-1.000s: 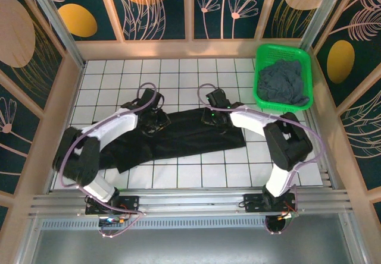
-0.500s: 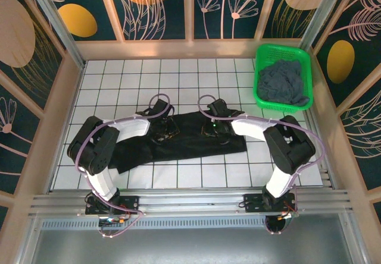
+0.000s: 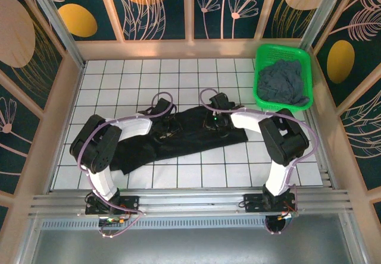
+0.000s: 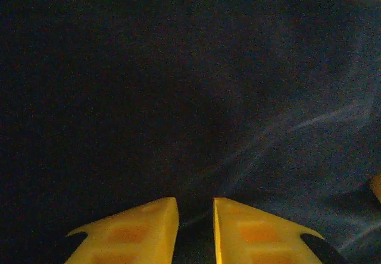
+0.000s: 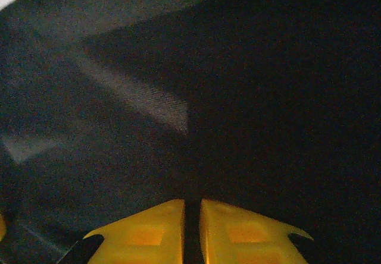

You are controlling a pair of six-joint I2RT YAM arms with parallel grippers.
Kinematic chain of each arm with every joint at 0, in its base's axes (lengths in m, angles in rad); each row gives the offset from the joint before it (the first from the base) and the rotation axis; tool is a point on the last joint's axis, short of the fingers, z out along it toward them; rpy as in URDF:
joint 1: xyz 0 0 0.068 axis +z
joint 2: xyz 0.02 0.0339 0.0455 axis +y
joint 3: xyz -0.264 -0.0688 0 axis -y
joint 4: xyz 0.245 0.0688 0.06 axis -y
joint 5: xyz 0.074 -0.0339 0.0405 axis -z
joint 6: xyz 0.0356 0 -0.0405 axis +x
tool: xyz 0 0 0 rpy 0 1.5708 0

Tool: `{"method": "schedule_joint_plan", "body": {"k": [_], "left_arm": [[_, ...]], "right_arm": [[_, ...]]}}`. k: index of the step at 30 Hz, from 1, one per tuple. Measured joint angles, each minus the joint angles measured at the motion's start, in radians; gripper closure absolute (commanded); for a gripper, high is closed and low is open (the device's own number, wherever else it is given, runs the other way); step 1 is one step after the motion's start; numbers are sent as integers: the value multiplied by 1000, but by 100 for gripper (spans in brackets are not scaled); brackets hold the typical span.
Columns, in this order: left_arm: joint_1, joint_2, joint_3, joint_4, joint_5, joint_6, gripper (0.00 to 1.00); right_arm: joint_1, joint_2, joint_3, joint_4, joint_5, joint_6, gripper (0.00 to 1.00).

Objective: Fold and stack the t-shirts

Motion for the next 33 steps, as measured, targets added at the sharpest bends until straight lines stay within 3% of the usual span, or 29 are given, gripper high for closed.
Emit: {"method": "schedule_joint_plan", "body": {"k": [7,11,15,20,25,33], "left_arm": [[-4,110,220,-82,-58,46,42],[1,19,228,-167,-127,47,42],[55,-245,75,-197,-140,15,46],[258,-582,-230,-230,-134,-13,54],[362,-662,-429,-293,-127,-11,55],[382,-671,-497,-286,-134,1,55]], "right_arm": [[-96,100,158,-42,34,-64,78],[-93,75,152,-63,62,-98,69],[-57,-43,88,-49,42,-131,59],[19,-207,-20,75,-124,-143,58],[93,-216,-111,176,-283,-130,57],[124,-201,-126,212,-367,-120,56]]}}
